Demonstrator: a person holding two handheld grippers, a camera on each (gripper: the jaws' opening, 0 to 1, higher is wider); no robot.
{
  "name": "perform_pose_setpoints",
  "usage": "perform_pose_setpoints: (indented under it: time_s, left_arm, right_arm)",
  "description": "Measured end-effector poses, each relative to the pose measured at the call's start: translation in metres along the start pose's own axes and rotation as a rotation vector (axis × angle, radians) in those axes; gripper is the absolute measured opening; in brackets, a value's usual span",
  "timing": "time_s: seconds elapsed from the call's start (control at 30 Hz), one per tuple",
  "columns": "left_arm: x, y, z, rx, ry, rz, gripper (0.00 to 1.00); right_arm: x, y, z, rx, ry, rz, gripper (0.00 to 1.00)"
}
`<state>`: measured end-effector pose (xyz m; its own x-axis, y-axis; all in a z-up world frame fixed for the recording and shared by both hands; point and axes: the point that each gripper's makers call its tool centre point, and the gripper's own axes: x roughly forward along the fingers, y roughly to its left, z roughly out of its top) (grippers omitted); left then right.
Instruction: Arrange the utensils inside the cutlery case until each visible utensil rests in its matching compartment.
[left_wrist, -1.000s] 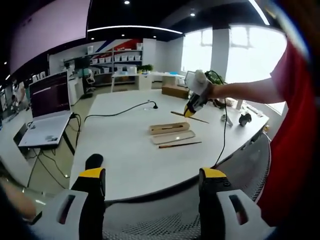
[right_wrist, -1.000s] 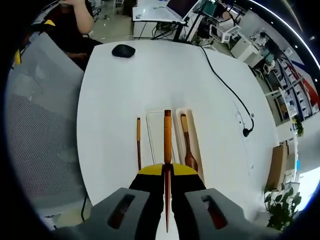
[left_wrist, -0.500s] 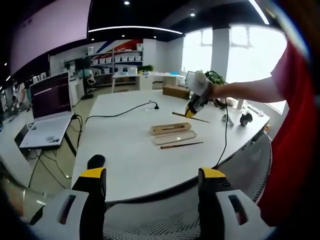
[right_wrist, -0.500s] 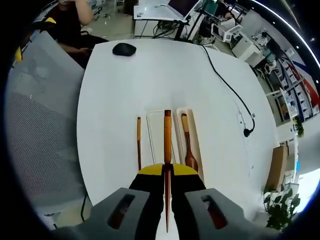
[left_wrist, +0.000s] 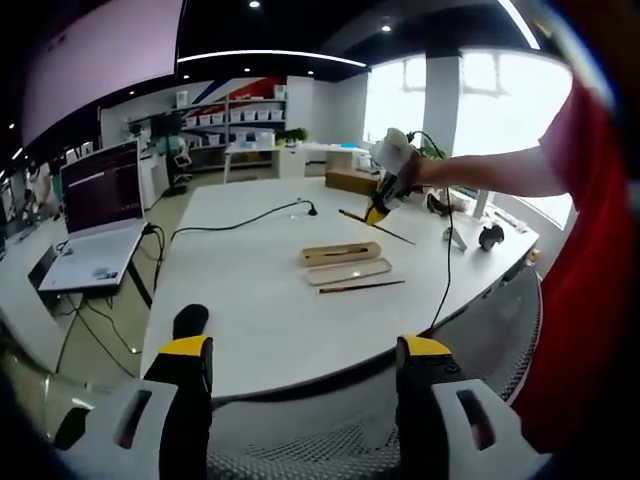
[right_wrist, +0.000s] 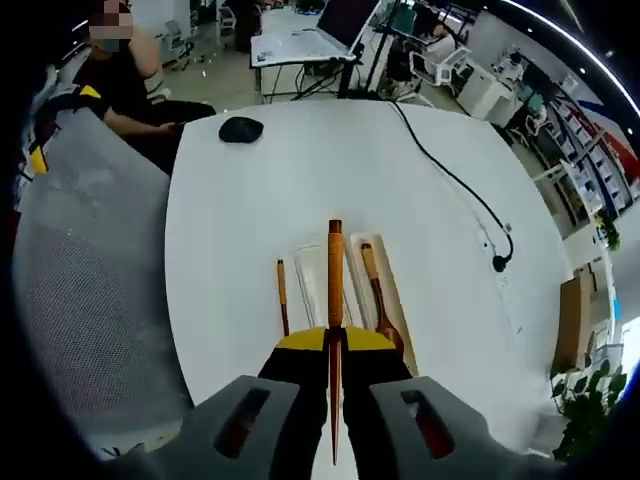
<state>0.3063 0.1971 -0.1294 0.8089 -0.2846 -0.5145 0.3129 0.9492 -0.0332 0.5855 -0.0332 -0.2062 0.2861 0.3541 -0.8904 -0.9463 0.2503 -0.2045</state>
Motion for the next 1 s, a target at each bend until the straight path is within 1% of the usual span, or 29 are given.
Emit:
perform_pose_setpoints:
  time_s: [0.03,0.07,0.17,0.23,0.3,0.4,0.6,0.8,1.0]
  left_arm:
    - [0.000,0.000,0.000,-0.001,0.000,0.000,0.77]
    - [-0.001,0.001,-0.001,0.000,0.001,0.000,0.77]
    - [-0.001,0.001,-0.002,0.001,0.006,0.000,0.77]
    - [-0.001,0.001,-0.003,0.000,0.006,-0.002,0.77]
    - [-0.001,0.000,-0.002,0.004,0.007,-0.004,0.77]
    - [-0.002,0.001,-0.002,0.003,0.004,-0.002,0.77]
    - [-0.002,0.001,-0.004,0.004,0.008,-0.002,0.77]
    - [-0.001,0.002,-0.003,0.003,0.005,-0.004,0.77]
    - [0.002,-0.001,-0.003,0.004,0.007,-0.013,0.76]
  right_arm:
    - [0.000,-0.002,-0.002,-0.025,0.019,-0.011,0.00]
    - [0.002,0.002,-0.003,-0.025,0.026,-0.001,0.00]
    - [0.002,0.002,-0.001,-0.032,0.023,0.005,0.00]
    - [0.002,0.002,0.000,-0.070,0.045,0.008,0.00]
    - [0.002,-0.002,0.000,-0.090,0.064,0.012,0.00]
    - [-0.002,-0.008,0.003,-0.094,0.067,0.012,0.00]
    - [-0.008,-0.009,0.008,-0.082,0.056,0.012,0.00]
    - [-0.004,-0.017,0.012,-0.128,0.046,0.014,0.00]
    - [-0.008,-0.021,0.032,-0.149,0.004,0.015,0.00]
